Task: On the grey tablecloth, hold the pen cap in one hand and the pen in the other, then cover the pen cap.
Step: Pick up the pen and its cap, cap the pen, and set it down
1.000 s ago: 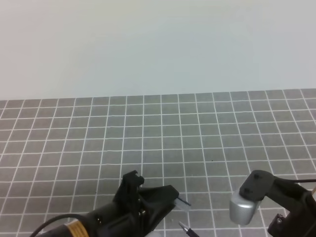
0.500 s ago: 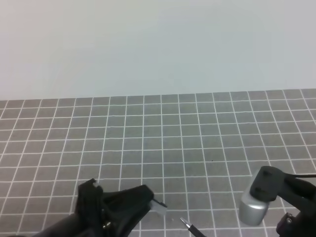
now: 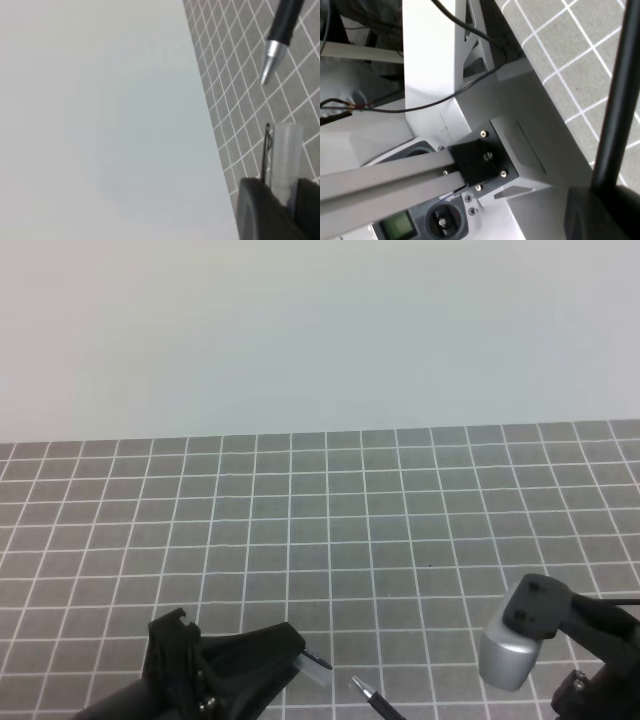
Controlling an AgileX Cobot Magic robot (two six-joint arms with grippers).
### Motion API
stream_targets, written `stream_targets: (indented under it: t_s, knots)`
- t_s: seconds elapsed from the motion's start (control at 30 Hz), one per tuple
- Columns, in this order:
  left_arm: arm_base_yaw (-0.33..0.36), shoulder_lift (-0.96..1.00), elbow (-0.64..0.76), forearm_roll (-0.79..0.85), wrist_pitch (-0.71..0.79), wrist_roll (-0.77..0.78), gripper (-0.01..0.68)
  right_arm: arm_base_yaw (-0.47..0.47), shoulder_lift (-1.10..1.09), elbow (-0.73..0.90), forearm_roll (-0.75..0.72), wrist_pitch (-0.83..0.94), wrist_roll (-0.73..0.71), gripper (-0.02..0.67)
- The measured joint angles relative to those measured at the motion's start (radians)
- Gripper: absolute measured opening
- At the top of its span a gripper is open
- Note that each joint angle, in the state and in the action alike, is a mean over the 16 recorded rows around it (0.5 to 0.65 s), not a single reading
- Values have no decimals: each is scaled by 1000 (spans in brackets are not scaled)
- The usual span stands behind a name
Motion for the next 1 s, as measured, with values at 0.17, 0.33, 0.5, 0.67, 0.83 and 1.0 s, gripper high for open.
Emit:
stream_targets:
  t_s: [0.17,0.33,0.5,0.67,0.83,1.0]
  knots:
    - [0,0,0,13,-12,-7,72,0,13,0,13,0,-14,-4]
    - [-1,0,0,16,-20,-10,72,0,31,0,23,0,-30,-4]
    - [-1,0,0,7,-23,-11,72,0,49,0,31,0,-46,-4]
    - [-1,0,0,0,-19,-9,77,0,57,0,31,0,-53,-3]
    - [-1,0,0,-6,-11,-11,77,0,57,0,32,0,-57,-3]
    - [-2,0,0,1,2,-23,67,0,57,0,32,0,-56,-3]
